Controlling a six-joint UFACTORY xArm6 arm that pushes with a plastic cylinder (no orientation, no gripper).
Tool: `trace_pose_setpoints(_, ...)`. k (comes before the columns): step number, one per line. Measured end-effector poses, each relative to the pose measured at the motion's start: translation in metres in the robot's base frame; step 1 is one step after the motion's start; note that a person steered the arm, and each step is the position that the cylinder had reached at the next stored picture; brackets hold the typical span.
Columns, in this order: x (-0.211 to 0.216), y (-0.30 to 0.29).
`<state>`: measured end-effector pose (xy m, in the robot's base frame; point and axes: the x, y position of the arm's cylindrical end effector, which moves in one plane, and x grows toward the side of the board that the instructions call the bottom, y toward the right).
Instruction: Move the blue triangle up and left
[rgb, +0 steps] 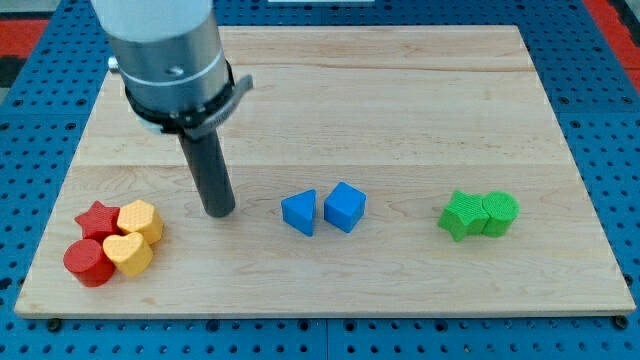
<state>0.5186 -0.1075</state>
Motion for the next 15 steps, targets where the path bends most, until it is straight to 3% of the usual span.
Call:
trace_pose_setpoints(1,0.039,0.017)
trace_pose_setpoints(2,0.043,0.101)
trace_pose_setpoints(3,0.025,0.133)
trace_pose_setpoints(5,0.0,0.104)
trace_pose_setpoints(13,0.021,0.064)
trace_pose_setpoints(14,0.003,0.042)
trace_pose_setpoints(15,-0.042,0.033)
